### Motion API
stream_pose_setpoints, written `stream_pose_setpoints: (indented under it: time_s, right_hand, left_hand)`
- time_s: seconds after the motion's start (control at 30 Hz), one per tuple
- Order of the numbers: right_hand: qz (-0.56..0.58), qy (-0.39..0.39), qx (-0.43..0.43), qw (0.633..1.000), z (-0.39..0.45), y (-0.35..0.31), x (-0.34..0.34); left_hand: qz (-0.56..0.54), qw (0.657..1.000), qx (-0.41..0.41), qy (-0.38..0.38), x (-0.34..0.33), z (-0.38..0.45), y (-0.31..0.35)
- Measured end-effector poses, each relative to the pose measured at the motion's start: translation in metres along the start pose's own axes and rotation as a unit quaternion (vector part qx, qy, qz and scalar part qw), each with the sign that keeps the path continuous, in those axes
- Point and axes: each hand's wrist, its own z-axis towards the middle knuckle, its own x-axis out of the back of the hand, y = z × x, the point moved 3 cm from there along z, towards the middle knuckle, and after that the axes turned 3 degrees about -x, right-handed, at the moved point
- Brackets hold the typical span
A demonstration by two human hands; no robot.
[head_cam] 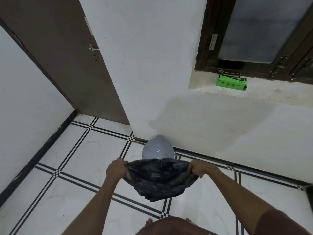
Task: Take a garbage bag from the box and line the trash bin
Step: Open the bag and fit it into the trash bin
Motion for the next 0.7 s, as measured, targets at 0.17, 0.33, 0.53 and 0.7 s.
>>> stream_pose_setpoints:
  time_s: [0.17,0.33,0.53,0.7]
  right_hand:
    - [0.192,0.333,0.047,0.922,-0.008,-0.028,0.074]
    - [0.202,0.579,0.152,0.775,-0.052,-0.047,0.092]
    - [0.088,0.257,0.027,0.962,-0.015,0.004,0.032]
    - [0.034,-0.049,-0.061,0.996,0.01,0.051,-0.013]
  left_hand:
    - [-0.4,0.888,-0.031,0.223,0.048,0.011,0.046]
    - [-0.309,0.84,-0.199,0.4,0.069,-0.011,0.08]
    - [0.15,0.984,-0.099,0.001,-0.009,0.008,0.023]
    - [0.11,0.991,-0.034,-0.074,-0.026,-0.004,-0.004]
